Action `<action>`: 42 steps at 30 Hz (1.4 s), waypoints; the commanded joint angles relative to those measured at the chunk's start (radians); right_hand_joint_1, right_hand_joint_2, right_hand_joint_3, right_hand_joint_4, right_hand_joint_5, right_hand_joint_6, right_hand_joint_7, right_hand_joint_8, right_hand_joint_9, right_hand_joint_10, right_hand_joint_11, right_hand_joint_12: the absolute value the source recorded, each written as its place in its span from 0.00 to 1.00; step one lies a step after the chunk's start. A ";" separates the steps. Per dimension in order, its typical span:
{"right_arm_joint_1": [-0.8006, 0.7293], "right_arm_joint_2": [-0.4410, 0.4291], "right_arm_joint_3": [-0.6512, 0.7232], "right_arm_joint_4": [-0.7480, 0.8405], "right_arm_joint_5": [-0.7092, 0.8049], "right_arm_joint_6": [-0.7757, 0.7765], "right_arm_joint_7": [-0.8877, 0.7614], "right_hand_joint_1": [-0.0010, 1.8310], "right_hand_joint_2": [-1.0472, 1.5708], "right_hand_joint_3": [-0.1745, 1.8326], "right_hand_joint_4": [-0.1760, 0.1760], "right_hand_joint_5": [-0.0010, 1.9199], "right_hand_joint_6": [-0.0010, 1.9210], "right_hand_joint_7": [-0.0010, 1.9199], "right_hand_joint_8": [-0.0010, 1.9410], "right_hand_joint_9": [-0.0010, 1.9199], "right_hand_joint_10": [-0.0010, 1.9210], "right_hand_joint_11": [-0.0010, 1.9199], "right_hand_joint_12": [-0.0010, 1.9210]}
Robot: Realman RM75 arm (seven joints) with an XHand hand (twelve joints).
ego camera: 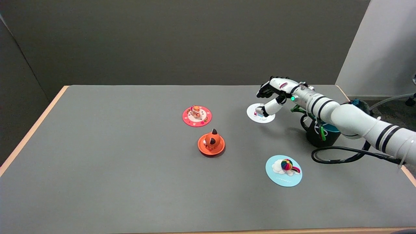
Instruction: Pick up the white cup lid.
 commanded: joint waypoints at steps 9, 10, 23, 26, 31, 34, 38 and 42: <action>0.120 -0.055 -0.102 0.103 -0.219 -0.032 -0.009 0.41 0.56 0.58 0.27 0.34 0.12 0.34 0.10 0.31 0.11 0.20 0.15; 0.123 -0.056 -0.104 0.108 -0.218 -0.032 -0.007 0.41 0.57 0.58 0.27 0.34 0.12 0.34 0.10 0.31 0.11 0.20 0.15; 0.138 -0.067 -0.112 0.163 -0.177 -0.035 -0.004 0.40 0.57 0.59 0.29 0.35 0.12 0.34 0.10 0.31 0.11 0.19 0.14; 0.131 -0.066 -0.112 0.181 -0.142 -0.028 -0.004 0.40 0.57 0.59 0.29 0.35 0.12 0.34 0.10 0.31 0.11 0.19 0.14; 0.126 -0.064 -0.112 0.203 -0.135 -0.030 -0.004 0.40 0.57 0.59 0.29 0.35 0.12 0.33 0.10 0.31 0.11 0.19 0.14; 0.123 -0.063 -0.113 0.209 -0.135 -0.031 -0.004 0.40 0.57 0.59 0.30 0.35 0.12 0.33 0.10 0.31 0.11 0.18 0.13; 0.116 -0.063 -0.118 0.212 -0.135 -0.032 -0.004 0.40 0.58 0.59 0.30 0.35 0.12 0.33 0.10 0.31 0.11 0.18 0.13; 0.112 -0.066 -0.119 0.209 -0.134 -0.034 -0.004 0.40 0.58 0.59 0.30 0.35 0.12 0.33 0.10 0.31 0.11 0.18 0.13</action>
